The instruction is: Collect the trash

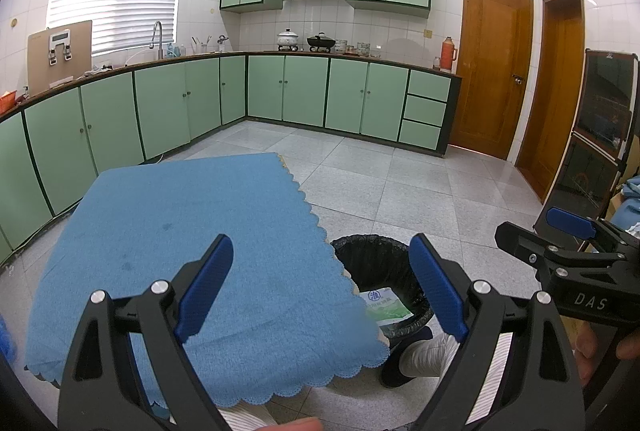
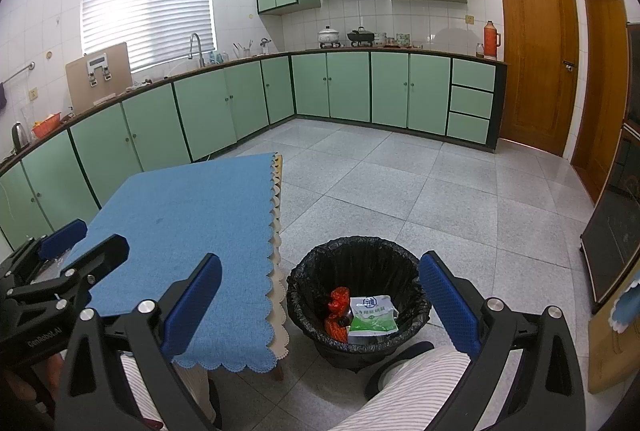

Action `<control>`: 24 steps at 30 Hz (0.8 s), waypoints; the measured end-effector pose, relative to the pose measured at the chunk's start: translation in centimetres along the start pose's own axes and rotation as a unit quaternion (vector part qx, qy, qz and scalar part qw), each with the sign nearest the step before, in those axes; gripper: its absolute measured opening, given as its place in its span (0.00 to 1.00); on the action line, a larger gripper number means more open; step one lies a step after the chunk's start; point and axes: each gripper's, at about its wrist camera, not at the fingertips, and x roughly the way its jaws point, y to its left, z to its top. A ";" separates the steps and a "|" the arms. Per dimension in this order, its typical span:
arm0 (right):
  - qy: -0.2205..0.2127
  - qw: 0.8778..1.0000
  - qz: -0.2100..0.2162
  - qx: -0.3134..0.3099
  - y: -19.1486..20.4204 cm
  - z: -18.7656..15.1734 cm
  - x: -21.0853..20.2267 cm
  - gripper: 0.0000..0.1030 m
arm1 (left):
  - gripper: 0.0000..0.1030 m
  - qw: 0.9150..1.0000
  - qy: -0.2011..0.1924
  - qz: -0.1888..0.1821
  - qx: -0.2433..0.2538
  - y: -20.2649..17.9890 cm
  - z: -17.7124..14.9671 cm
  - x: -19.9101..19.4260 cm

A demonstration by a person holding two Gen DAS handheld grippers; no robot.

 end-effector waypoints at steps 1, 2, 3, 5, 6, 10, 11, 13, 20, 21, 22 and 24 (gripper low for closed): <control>0.000 1.000 0.000 0.000 -0.1 0.0 0.0 0.94 | 0.84 1.000 0.000 0.000 0.000 0.0 0.0 0.0; 0.000 1.000 0.000 0.000 0.0 0.0 0.0 0.94 | 0.84 1.000 0.000 0.000 0.000 0.1 0.0 0.0; 0.000 1.000 0.000 0.000 -0.1 0.0 0.0 0.94 | 0.84 1.000 0.000 0.000 0.000 0.1 0.0 0.0; 0.000 1.000 0.000 0.000 -0.1 0.0 0.0 0.94 | 0.84 1.000 0.000 0.000 0.000 0.1 0.0 0.0; 0.000 1.000 0.000 0.000 -0.1 0.0 0.0 0.94 | 0.84 1.000 0.000 0.000 0.000 0.0 0.0 0.0; 0.000 1.000 0.000 0.000 -0.1 0.0 0.0 0.94 | 0.84 1.000 0.000 0.000 -0.001 0.0 0.0 0.0; 0.000 1.000 0.000 0.000 0.0 0.0 0.0 0.94 | 0.84 1.000 0.000 0.000 -0.001 0.1 -0.1 0.0; 0.000 1.000 0.000 0.000 -0.1 0.0 0.0 0.94 | 0.84 1.000 0.000 0.001 -0.001 0.0 -0.1 0.1; 0.000 1.000 0.002 -0.003 -0.4 0.1 0.3 0.94 | 0.84 1.000 0.000 0.005 -0.003 -0.4 -0.2 0.3; 0.001 1.000 0.003 -0.003 -0.3 0.0 0.4 0.94 | 0.84 1.000 0.000 0.005 -0.003 -0.3 -0.2 0.3; 0.001 1.000 0.003 -0.003 -0.4 0.0 0.4 0.94 | 0.84 1.000 0.001 0.004 -0.003 -0.3 -0.2 0.3; 0.001 1.000 0.003 -0.003 -0.4 0.0 0.5 0.94 | 0.84 1.000 0.001 0.004 -0.003 -0.3 -0.1 0.3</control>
